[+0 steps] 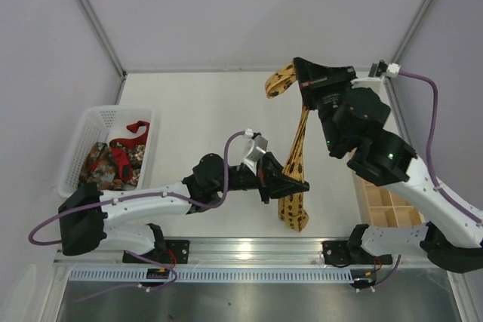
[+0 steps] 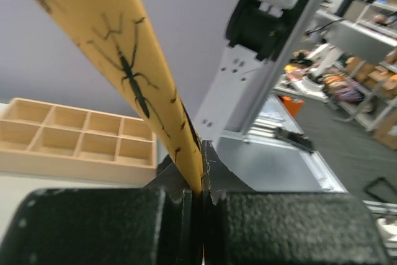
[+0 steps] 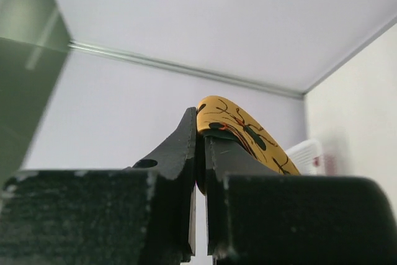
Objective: Roll the ties
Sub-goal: Flatten the tie
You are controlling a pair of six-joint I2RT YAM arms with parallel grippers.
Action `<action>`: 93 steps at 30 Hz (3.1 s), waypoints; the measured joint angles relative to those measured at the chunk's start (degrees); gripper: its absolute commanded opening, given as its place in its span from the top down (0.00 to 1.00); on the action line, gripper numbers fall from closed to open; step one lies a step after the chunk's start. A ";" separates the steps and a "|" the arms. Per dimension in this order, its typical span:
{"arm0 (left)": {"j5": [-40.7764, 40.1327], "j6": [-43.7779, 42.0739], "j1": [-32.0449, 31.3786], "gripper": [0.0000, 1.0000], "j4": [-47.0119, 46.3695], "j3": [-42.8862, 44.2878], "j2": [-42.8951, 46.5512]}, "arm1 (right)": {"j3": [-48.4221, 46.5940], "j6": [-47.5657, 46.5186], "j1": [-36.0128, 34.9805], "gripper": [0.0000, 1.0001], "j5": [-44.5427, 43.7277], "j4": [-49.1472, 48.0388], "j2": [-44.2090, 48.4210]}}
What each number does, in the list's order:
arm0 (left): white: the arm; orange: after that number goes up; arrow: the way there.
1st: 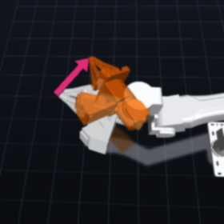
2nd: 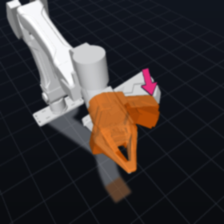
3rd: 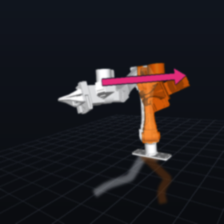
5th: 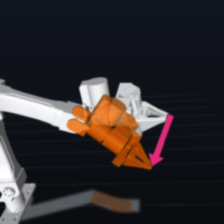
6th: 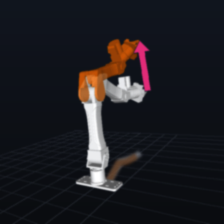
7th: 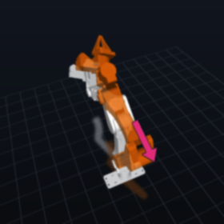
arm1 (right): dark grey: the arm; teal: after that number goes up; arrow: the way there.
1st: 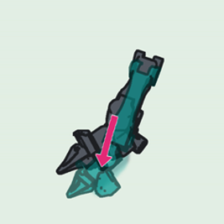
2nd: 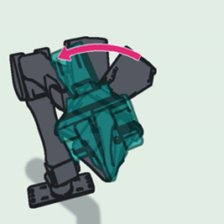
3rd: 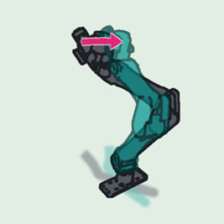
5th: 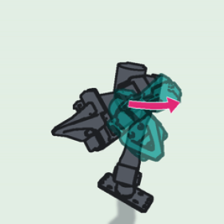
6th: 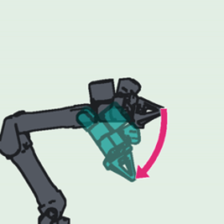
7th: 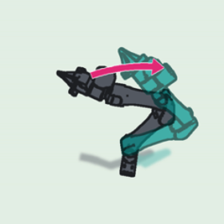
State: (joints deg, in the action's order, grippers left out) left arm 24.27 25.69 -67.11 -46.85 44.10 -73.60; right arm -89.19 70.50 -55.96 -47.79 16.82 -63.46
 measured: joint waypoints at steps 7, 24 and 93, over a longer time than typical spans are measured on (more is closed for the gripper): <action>4.11 13.09 2.67 1.00 -1.16 0.66 3.65 | -4.07 -21.55 2.05 1.00 -10.62 -4.50 -12.04; 7.32 43.47 19.12 1.00 -6.93 2.08 -30.45 | 3.32 -15.02 31.19 0.91 13.31 1.86 -40.22; 20.44 31.98 23.85 1.00 11.47 -2.16 -38.21 | 11.41 -3.89 38.05 0.22 19.69 33.68 -42.64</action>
State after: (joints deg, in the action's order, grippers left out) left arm 44.71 57.67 -43.27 -35.38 41.93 -111.81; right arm -77.78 66.61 -17.91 -28.10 50.50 -106.10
